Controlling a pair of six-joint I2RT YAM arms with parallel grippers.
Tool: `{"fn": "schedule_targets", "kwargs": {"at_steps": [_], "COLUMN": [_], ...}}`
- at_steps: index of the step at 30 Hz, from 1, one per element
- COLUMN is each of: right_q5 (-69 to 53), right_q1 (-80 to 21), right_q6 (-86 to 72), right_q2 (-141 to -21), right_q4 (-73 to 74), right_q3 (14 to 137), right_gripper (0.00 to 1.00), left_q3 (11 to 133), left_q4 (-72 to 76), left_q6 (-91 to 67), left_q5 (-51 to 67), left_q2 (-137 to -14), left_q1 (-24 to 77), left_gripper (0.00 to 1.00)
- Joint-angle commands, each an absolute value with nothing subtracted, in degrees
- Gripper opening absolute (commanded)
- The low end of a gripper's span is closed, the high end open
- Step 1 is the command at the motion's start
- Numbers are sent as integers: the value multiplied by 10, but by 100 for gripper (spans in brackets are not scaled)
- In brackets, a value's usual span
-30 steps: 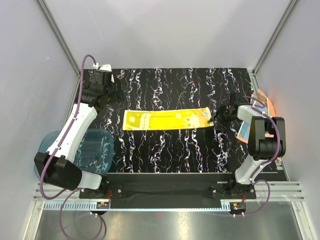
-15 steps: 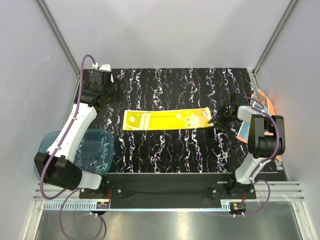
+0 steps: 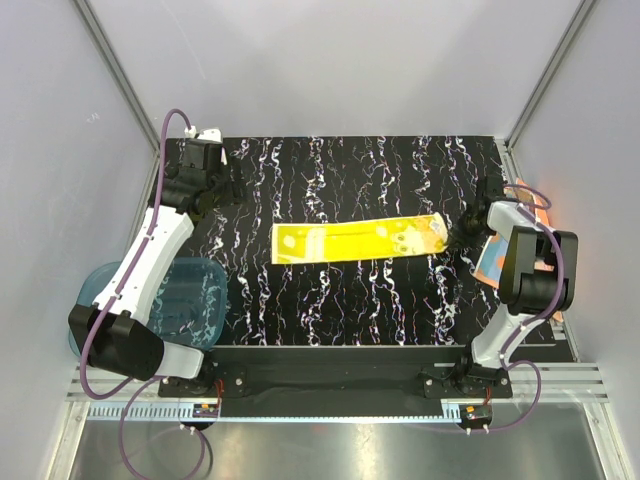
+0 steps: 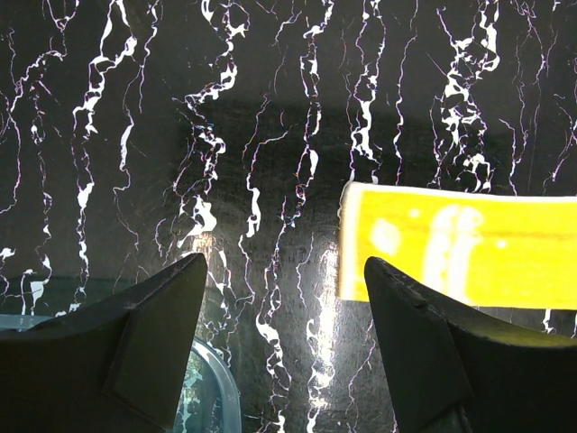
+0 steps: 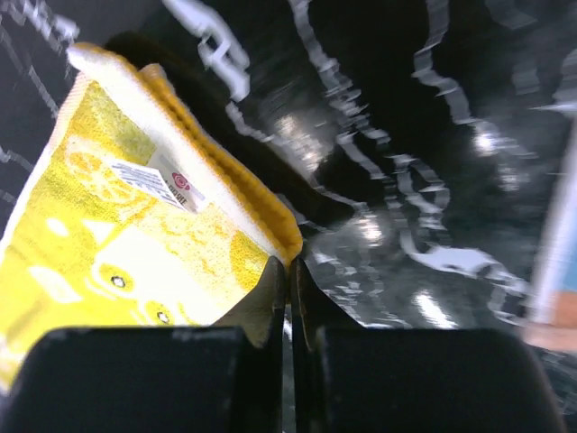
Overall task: Roll the towels
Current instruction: Fold the towel
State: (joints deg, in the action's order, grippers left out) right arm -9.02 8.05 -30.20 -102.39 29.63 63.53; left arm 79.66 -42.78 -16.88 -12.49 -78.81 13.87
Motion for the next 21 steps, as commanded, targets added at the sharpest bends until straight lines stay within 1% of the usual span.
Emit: {"fn": "schedule_targets", "kwargs": {"at_steps": [1,3,9,14,21], "right_q5": [61,105,141,193,193], "right_q1": [85,85,67,3,-94], "right_q6": [-272,-272,-269,-258,-258], "right_q2": [-978,-969,-946,-946,-940], "right_q4": [353,367,376,405,444], "right_q3": [675,680,691,737,797], "right_gripper": [0,0,0,0,0], "left_q3": [799,799,802,802,804], "left_q4": [-407,-407,-410,-410,-412], "left_q6": [-163,-163,-165,-165,-167], "left_q5": [-128,-124,-121,-120,-113], "left_q2": [-781,-781,-781,-780,-781], "left_q1": [135,135,134,134,125], "left_gripper": [77,77,77,77,77]}}
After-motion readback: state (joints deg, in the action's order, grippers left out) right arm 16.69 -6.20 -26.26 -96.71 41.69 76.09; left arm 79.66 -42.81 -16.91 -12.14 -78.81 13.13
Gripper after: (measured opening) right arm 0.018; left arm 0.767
